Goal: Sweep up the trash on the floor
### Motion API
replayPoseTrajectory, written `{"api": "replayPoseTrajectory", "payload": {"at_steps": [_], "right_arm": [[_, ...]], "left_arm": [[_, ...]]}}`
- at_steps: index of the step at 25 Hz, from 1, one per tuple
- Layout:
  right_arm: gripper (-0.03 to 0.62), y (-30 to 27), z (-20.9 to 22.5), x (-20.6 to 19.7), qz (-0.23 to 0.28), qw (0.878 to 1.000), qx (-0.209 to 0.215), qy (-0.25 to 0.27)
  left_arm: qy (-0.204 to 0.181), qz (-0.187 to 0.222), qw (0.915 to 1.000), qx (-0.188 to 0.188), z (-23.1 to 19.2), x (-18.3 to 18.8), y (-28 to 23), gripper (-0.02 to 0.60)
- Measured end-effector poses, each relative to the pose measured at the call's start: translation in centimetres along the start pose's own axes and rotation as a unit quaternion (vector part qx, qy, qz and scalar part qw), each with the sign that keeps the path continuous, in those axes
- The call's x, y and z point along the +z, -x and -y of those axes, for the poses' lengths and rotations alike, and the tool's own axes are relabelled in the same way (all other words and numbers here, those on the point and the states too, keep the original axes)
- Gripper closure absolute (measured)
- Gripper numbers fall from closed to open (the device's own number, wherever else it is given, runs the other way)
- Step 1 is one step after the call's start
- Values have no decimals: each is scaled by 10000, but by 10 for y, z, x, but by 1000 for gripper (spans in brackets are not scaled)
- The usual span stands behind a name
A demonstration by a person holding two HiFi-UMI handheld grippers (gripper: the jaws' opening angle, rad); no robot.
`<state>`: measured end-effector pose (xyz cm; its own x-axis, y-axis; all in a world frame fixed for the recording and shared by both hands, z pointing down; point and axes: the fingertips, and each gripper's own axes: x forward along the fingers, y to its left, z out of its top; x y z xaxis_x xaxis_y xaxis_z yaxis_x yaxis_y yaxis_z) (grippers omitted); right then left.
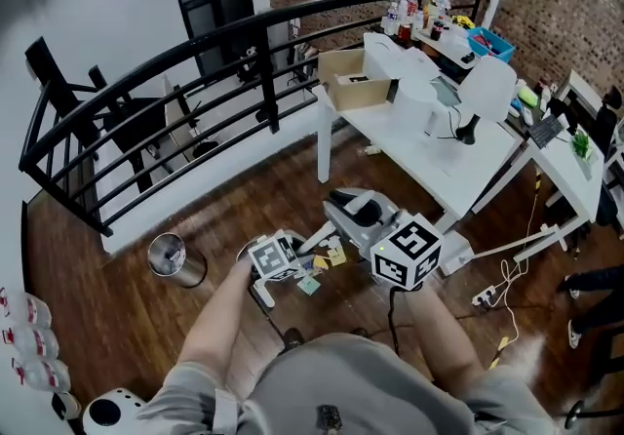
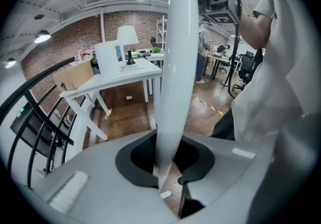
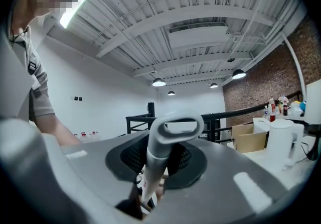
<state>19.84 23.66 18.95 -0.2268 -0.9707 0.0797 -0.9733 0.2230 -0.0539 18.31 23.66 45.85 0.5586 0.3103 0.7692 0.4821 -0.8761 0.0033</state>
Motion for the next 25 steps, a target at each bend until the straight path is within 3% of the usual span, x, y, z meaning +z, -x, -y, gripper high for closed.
{"api": "replayPoseTrajectory", "payload": {"at_steps": [11, 25], "right_arm": [[531, 12, 10, -3, 29, 9995, -293, -118], [531, 6, 18, -3, 21, 9994, -305, -136]], "left_arm": [[-139, -10, 9998, -128, 3, 7, -7, 528], [-129, -33, 9998, -121, -6, 6, -10, 528]]}}
